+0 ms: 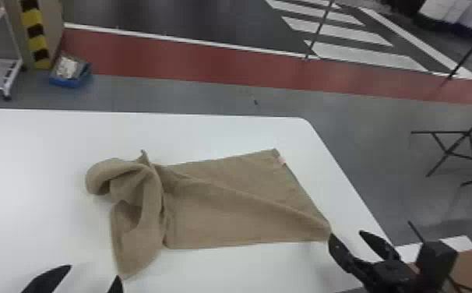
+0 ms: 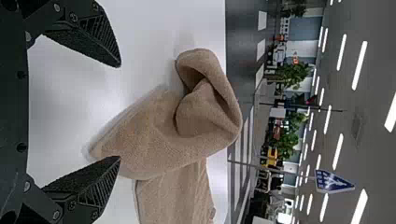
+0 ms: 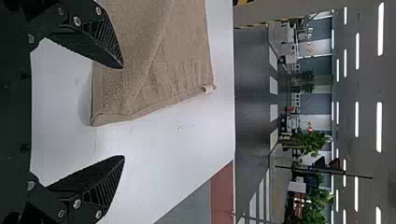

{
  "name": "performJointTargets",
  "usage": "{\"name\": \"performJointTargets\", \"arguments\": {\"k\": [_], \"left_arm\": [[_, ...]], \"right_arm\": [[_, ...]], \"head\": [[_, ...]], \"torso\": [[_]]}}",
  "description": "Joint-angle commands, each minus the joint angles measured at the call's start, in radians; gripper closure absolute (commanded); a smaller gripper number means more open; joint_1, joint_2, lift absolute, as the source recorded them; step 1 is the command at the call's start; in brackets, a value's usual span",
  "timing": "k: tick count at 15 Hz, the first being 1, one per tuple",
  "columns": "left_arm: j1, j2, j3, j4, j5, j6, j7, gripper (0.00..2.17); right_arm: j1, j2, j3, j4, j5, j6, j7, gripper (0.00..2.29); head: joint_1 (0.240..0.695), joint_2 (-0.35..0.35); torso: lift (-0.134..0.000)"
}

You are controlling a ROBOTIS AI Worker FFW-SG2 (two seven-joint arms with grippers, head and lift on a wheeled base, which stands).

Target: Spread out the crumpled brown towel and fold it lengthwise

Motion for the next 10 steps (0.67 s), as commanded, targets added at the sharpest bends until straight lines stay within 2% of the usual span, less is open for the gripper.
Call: {"name": "performJointTargets", "arguments": {"k": [1, 2, 6, 10], "left_arm": [[-0.023, 0.000, -0.038, -0.003, -0.006, 0.046, -0.003, 0.20], [-0.040, -0.003, -0.060, -0.003, -0.020, 0.092, 0.000, 0.20], [-0.070, -0.012, -0.119, 0.000, -0.069, 0.098, 0.029, 0.22], [-0.079, -0.009, -0.133, 0.005, -0.081, 0.101, 0.035, 0.34]], "right_arm": [[-0.012, 0.002, -0.004, 0.009, -0.001, 0.002, 0.003, 0.22], [-0.021, 0.002, -0.006, 0.019, 0.001, 0.002, 0.005, 0.22], [-0.044, 0.002, 0.006, 0.035, 0.001, 0.005, 0.005, 0.22], [-0.053, 0.002, -0.004, 0.057, -0.026, 0.011, 0.019, 0.22]], "head": [[0.695, -0.350], [0.695, -0.350], [0.695, -0.350], [0.695, -0.350]], "torso": [[-0.128], [-0.128], [-0.128], [-0.128]]}}
